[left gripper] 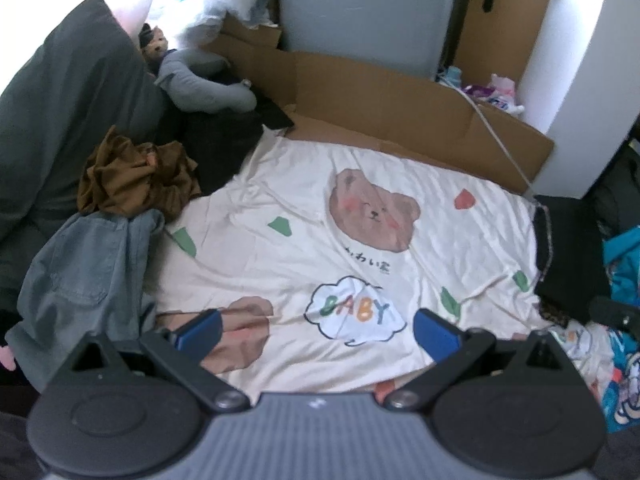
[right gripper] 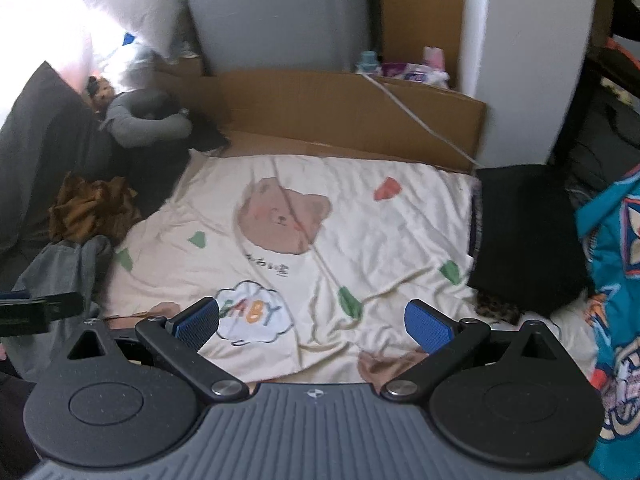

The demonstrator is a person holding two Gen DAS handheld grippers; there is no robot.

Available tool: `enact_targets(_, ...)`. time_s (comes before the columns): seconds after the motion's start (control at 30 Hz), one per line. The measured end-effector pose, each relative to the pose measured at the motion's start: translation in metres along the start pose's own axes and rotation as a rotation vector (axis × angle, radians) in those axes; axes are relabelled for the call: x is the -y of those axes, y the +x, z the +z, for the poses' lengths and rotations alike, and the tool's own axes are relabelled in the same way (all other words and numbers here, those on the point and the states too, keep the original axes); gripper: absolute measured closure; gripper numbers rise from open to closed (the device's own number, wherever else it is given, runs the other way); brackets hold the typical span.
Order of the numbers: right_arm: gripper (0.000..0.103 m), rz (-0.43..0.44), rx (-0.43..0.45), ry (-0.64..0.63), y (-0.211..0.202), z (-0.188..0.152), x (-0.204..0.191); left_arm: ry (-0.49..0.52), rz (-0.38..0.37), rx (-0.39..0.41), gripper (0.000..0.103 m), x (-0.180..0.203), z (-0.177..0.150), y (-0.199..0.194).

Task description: Fold clothes

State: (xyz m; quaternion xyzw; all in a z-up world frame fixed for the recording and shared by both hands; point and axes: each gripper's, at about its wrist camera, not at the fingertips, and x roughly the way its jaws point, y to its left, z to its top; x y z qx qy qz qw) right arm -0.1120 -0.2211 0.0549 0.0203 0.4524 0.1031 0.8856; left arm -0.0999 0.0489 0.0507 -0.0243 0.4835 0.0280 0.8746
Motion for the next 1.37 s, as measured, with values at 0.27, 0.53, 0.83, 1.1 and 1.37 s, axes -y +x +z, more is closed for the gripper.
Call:
enact_targets(0.27, 0.001, -0.020, -0.026, -0.005, 0.008, -0.005, -0.002, 0.010, 0.005, -0.004, 0.001, 0.006, -0.006, -0.001)
enact_targets(0.53, 0.001, -0.028, -0.057, 0.011, 0.013, -0.011, 0.003, 0.006, 0.016, -0.012, 0.001, 0.005, -0.011, 0.001)
enact_targets(0.83, 0.001, -0.008, -0.066, 0.030, 0.016, -0.012, 0.005, 0.022, 0.016, -0.023, 0.001, 0.012, -0.012, 0.003)
enact_targets(1.1, 0.001, -0.007, -0.060, 0.046, 0.015, -0.010, 0.009, 0.028, 0.019, -0.033, 0.001, 0.018, -0.013, 0.007)
enact_targets(1.37, 0.001, -0.014, -0.053, 0.035, 0.013, -0.011, 0.008, 0.023, 0.027, -0.036, 0.001, 0.020, -0.014, 0.009)
